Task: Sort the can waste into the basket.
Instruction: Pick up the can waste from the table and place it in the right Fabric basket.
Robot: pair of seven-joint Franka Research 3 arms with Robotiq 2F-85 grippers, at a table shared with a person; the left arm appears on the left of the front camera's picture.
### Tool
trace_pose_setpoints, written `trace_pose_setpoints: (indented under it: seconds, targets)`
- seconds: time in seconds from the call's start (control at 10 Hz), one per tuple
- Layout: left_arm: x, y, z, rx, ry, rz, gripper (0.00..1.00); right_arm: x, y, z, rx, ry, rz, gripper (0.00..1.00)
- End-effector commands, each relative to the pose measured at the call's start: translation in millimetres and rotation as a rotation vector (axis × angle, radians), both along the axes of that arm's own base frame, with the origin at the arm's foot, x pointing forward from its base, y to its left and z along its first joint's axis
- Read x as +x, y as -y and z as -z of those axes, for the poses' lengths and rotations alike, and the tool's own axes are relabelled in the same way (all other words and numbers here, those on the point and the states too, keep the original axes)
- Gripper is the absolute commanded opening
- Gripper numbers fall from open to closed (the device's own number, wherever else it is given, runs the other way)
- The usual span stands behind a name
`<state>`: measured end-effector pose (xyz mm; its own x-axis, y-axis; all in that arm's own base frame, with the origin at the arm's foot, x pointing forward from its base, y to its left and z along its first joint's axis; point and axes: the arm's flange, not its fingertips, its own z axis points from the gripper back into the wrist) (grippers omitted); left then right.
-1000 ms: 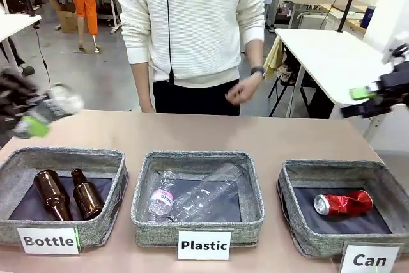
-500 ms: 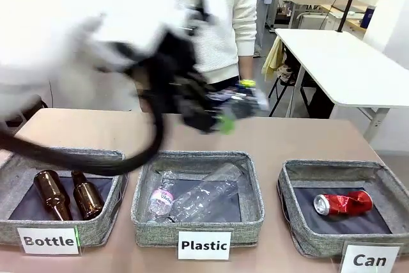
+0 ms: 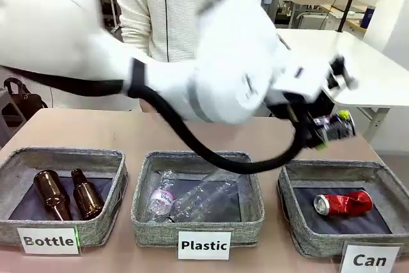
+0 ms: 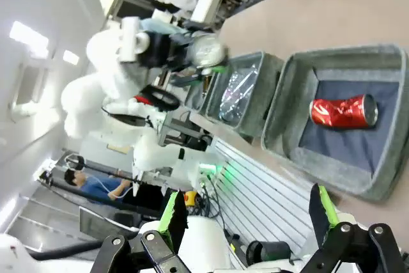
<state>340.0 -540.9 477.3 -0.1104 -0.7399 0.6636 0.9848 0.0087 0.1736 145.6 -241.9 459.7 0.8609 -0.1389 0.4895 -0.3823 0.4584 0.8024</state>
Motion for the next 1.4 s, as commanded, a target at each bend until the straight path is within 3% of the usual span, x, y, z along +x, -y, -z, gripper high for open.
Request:
trace_pose_setpoints:
  seconds: [0.0, 0.3, 0.4, 0.5, 0.8, 0.9, 1.0, 1.3]
  targets:
    - [13.9, 82.8, 13.6, 0.053, -0.031, -0.007, 0.39, -30.9, 17.6, 6.9, 0.013, 0.035, 0.048, 1.00]
    - [0.5, 119.4, 56.9, 0.083, -0.086, 0.004, 0.39, -38.2, 41.3, 20.4, 0.092, 0.039, 0.148, 1.00]
    - [2.9, 121.6, 57.7, 0.100, -0.058, 0.026, 0.39, -37.4, 23.9, 13.4, 0.040, 0.019, 0.103, 1.00]
    - [-5.2, 96.6, 68.6, 0.080, -0.076, 0.034, 0.39, -37.4, 23.9, 13.4, 0.040, 0.019, 0.103, 1.00]
    - [-0.1, 109.4, 69.5, 0.084, -0.085, 0.036, 0.39, -37.4, 23.9, 13.4, 0.040, 0.019, 0.103, 1.00]
    - [-3.7, 107.3, 68.9, 0.070, -0.042, 0.086, 0.79, -37.4, 23.9, 13.4, 0.040, 0.019, 0.103, 1.00]
    - [-6.8, 105.8, 68.0, 0.076, -0.037, 0.098, 0.99, -37.4, 23.9, 13.4, 0.040, 0.019, 0.103, 1.00]
    - [-7.6, 99.6, 59.6, 0.064, -0.013, 0.083, 1.00, -37.4, 23.9, 13.4, 0.040, 0.019, 0.103, 1.00]
